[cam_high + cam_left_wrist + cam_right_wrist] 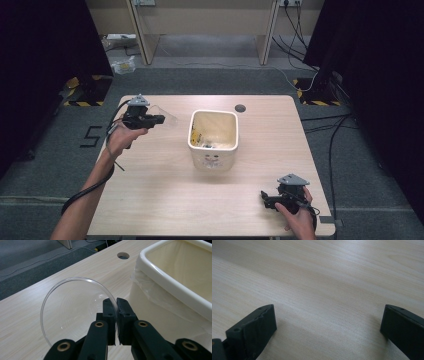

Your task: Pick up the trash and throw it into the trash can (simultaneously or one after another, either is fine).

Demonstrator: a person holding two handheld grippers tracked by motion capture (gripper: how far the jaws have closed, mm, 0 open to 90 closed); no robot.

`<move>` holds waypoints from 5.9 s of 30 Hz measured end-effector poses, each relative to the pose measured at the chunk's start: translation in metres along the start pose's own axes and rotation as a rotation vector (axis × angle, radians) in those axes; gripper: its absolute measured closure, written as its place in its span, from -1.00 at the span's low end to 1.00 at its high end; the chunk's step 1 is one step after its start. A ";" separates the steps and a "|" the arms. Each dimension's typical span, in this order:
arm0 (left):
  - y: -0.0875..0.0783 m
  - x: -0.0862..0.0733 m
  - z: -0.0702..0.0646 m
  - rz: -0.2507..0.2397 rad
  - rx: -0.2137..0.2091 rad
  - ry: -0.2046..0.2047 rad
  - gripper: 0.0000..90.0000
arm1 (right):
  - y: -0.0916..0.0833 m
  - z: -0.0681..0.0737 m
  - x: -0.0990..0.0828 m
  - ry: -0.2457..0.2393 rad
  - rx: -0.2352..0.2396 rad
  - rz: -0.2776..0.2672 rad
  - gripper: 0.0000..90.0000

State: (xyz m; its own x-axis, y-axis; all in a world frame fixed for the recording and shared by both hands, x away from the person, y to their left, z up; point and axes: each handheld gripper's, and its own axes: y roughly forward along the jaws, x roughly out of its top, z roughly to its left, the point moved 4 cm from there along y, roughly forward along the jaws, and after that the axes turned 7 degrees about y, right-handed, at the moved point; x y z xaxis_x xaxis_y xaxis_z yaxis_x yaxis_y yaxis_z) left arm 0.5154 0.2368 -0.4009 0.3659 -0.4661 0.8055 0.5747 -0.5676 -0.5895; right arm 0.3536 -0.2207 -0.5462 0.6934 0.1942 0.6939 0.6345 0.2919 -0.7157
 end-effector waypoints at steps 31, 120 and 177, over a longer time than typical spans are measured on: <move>-0.040 0.011 -0.021 -0.055 -0.010 0.063 0.89 | 0.000 0.000 0.000 -0.002 -0.001 -0.001 -0.99; 0.016 0.084 -0.124 -0.108 -0.222 0.225 0.89 | 0.000 0.000 0.000 -0.001 0.000 -0.001 -0.99; 0.022 0.074 -0.106 -0.108 -0.152 0.093 -0.40 | 0.000 0.000 0.000 -0.002 -0.001 -0.001 -0.99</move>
State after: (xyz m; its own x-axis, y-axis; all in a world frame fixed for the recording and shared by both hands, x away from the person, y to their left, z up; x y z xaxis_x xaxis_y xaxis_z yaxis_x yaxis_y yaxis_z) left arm 0.4777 0.1179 -0.3607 0.2353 -0.4539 0.8594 0.4874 -0.7099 -0.5084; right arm 0.3537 -0.2208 -0.5462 0.6924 0.1957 0.6944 0.6352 0.2912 -0.7154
